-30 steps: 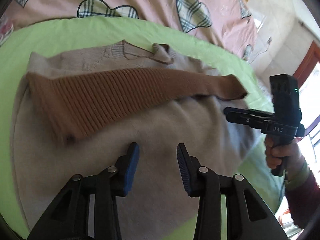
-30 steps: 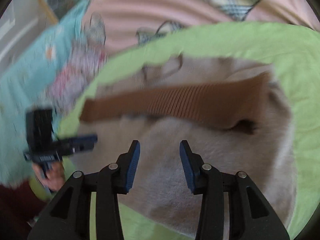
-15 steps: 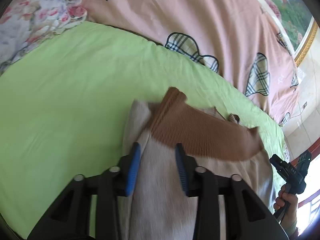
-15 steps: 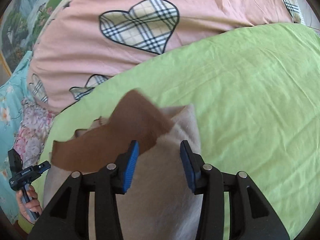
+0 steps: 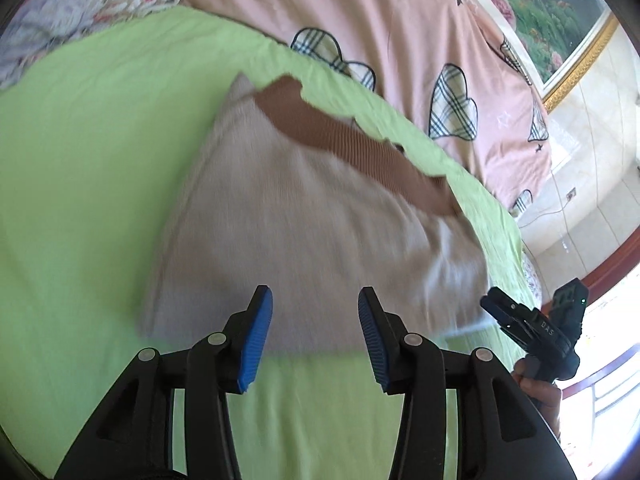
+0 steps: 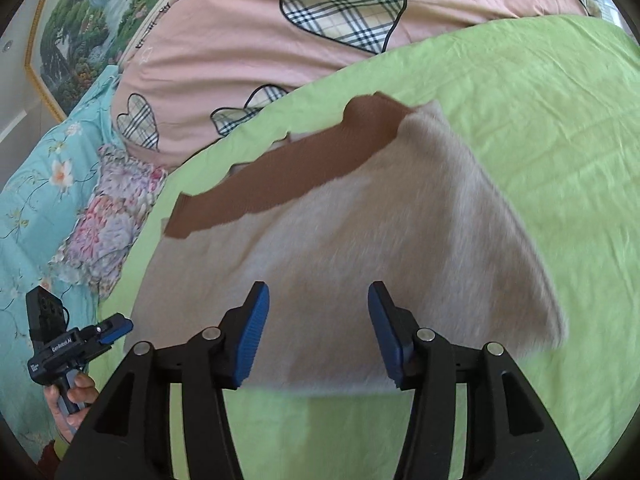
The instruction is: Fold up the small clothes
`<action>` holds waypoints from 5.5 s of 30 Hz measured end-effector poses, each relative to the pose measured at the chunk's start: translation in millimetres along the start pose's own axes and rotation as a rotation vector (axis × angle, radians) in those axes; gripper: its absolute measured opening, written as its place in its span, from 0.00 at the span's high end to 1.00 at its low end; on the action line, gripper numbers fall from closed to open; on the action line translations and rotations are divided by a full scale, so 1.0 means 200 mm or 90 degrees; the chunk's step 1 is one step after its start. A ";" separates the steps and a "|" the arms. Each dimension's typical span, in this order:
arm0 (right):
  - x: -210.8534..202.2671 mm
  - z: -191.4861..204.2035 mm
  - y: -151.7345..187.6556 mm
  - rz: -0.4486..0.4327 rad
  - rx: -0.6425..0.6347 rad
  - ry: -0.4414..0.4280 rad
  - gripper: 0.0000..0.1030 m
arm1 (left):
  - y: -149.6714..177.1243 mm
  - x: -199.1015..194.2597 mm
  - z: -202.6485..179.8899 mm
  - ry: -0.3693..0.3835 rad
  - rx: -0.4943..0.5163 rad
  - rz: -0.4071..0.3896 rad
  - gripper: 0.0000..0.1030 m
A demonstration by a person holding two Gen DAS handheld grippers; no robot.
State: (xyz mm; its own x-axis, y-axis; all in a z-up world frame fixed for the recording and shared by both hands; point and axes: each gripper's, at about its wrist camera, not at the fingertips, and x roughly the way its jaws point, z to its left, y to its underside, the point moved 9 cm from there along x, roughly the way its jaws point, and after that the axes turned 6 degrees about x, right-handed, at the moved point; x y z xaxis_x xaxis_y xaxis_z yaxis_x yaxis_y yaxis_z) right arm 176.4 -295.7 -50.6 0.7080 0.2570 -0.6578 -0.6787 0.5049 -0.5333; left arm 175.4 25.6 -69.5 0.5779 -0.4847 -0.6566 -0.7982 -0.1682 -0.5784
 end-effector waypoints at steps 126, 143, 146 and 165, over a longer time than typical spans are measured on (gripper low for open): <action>0.22 -0.04 -0.28 0.159 -0.010 -0.136 0.62 | -0.37 0.64 -0.61 0.173 0.074 0.117 0.53; 0.37 0.65 0.27 0.215 -0.072 -0.229 0.62 | -0.10 0.01 0.06 0.093 0.035 0.064 0.52; 0.42 0.61 0.31 0.219 -0.078 -0.200 0.59 | -0.05 0.10 0.11 0.071 0.026 0.074 0.42; 0.48 0.65 0.03 0.121 -0.088 -0.084 0.91 | -0.17 -0.02 0.21 -0.043 0.030 0.047 0.28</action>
State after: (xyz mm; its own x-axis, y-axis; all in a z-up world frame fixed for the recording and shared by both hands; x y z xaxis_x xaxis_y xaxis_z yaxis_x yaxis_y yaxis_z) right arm 266.2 -161.2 -47.0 0.5783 0.4465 -0.6828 -0.8158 0.3225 -0.4801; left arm 207.8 69.9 -67.5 0.5291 -0.4344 -0.7289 -0.8314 -0.0934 -0.5478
